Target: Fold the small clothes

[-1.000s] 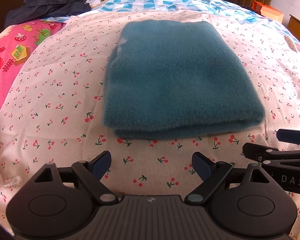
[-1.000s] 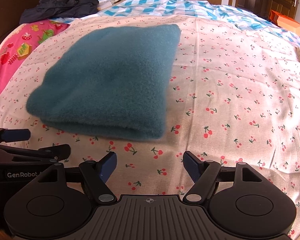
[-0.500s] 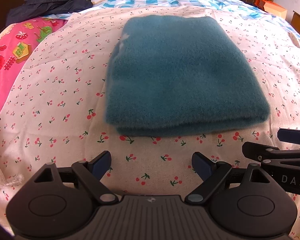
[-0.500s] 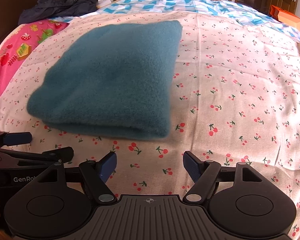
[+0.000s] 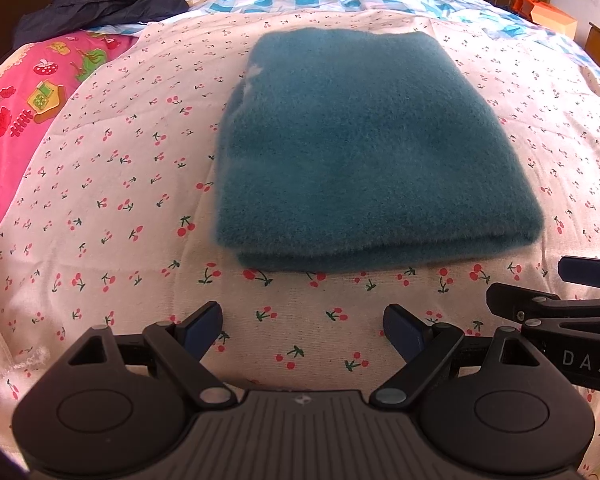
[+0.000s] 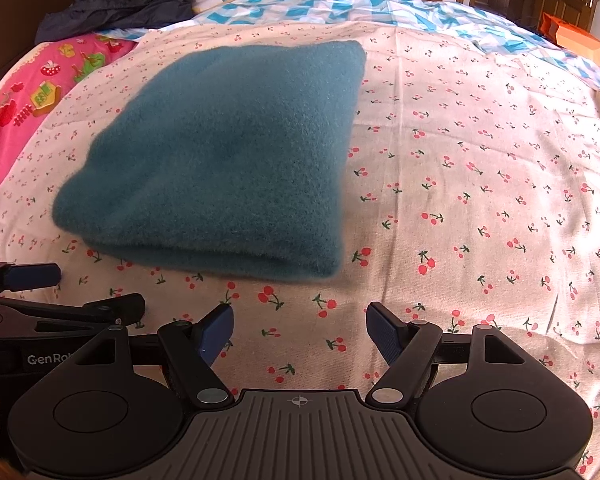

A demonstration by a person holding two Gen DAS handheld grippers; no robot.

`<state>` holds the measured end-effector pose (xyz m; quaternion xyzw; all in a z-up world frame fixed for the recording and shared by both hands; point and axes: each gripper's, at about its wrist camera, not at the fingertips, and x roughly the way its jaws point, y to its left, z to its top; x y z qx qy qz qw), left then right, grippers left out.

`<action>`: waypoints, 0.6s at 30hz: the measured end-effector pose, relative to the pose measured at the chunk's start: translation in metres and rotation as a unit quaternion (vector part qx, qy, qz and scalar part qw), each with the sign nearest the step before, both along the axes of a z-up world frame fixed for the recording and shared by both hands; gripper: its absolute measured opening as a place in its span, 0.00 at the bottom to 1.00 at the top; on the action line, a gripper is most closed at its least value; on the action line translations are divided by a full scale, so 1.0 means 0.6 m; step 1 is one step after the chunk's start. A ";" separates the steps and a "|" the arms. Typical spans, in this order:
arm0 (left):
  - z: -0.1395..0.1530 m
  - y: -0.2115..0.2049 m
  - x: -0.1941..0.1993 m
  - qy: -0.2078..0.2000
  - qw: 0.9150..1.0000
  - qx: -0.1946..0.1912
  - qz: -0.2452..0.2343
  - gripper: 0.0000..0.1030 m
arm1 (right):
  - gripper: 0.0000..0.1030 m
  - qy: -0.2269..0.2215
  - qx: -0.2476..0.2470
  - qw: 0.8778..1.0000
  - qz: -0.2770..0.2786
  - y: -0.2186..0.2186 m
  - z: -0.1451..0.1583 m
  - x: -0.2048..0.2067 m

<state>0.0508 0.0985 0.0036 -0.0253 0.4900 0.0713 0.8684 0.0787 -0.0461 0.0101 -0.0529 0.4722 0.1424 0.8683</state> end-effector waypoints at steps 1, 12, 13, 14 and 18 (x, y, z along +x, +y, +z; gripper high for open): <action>0.000 0.000 0.000 0.000 1.000 0.000 0.000 0.89 | 0.72 0.000 0.000 1.000 0.000 0.000 0.000 0.000; -0.001 0.000 0.000 0.000 1.000 -0.001 0.001 0.89 | 0.72 0.000 0.000 1.000 0.000 0.001 -0.001 0.000; -0.001 -0.001 0.000 0.001 1.000 0.000 0.001 0.89 | 0.72 0.000 0.000 1.000 0.000 0.001 -0.001 0.000; -0.001 -0.001 0.000 0.001 1.000 0.000 0.001 0.89 | 0.72 0.000 0.000 1.000 0.000 0.001 -0.001 0.000; -0.001 -0.001 0.001 0.001 1.000 0.000 0.001 0.88 | 0.72 0.000 0.000 1.000 0.000 0.001 -0.001 0.000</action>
